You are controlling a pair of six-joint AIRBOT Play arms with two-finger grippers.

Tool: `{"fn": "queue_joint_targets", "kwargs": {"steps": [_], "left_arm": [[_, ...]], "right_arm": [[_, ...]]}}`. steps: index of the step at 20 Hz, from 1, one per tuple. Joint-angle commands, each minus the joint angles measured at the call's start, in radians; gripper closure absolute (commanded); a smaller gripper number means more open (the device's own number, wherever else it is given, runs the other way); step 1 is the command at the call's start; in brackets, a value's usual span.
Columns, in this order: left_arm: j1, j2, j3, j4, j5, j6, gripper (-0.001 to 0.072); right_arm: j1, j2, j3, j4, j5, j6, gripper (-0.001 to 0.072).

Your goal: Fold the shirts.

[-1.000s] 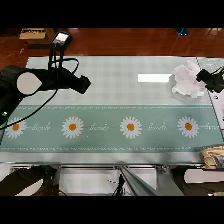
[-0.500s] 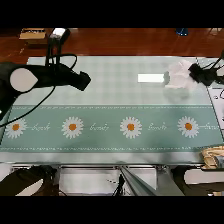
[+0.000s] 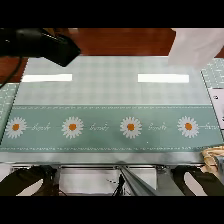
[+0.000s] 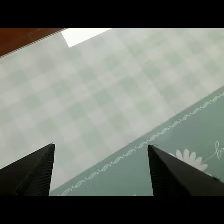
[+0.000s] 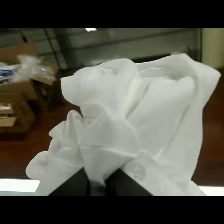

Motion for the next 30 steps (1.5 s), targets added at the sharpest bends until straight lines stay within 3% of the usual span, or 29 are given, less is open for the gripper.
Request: {"fn": "queue_joint_targets", "kwargs": {"steps": [1, 5, 7, 11, 13, 16, 20, 21, 22, 23, 26, 30], "left_arm": [[0.0, 0.034, 0.108, -0.008, -0.212, -0.038, -0.0005], [0.0, 0.044, 0.097, -0.008, -0.347, -0.061, 0.0009], [0.0, 0.044, 0.05, -0.008, -0.356, -0.06, 0.0188], [0.0, 0.044, -0.147, -0.008, -0.354, -0.06, 0.0185], [0.0, 0.044, -0.282, -0.018, -0.322, -0.06, 0.0185], [0.0, 0.043, -0.481, -0.098, -0.161, -0.06, 0.0184], [0.0, 0.031, -0.637, -0.252, 0.04, -0.058, 0.0179], [0.0, 0.02, -0.654, -0.282, 0.066, -0.05, 0.0127], [0.0, 0.003, -0.665, -0.311, 0.081, -0.048, 0.0046], [-0.001, -0.018, -0.669, -0.333, 0.084, -0.048, -0.0006], [-0.041, -0.102, -0.671, -0.35, 0.084, -0.029, -0.0009], [-0.156, -0.224, -0.671, -0.36, 0.084, -0.006, -0.0008]], "right_arm": [[0.096, 0.195, 0.006, 0.015, 0.16, 0.098, 0.0689], [0.226, 0.174, -0.024, 0.012, 0.455, 0.155, 0.0689], [0.312, 0.131, -0.113, -0.011, 0.478, 0.171, 0.0689], [0.467, 0.02, -0.407, -0.156, 0.333, 0.19, 0.0688], [0.503, -0.046, -0.547, -0.154, 0.231, 0.224, 0.0688], [0.521, -0.146, -0.665, -0.145, 0.1, 0.242, 0.0687], [0.52, -0.185, -0.661, -0.159, -0.042, 0.242, 0.068], [0.52, -0.182, -0.647, -0.164, -0.064, 0.242, 0.0538], [0.52, -0.182, -0.628, -0.179, -0.075, 0.242, 0.0344], [0.52, -0.182, -0.599, -0.197, -0.074, 0.241, 0.0244], [0.52, -0.171, -0.485, -0.302, -0.036, 0.241, 0.0227], [0.463, -0.144, -0.355, -0.578, 0.056, 0.285, 0.0228]]}}
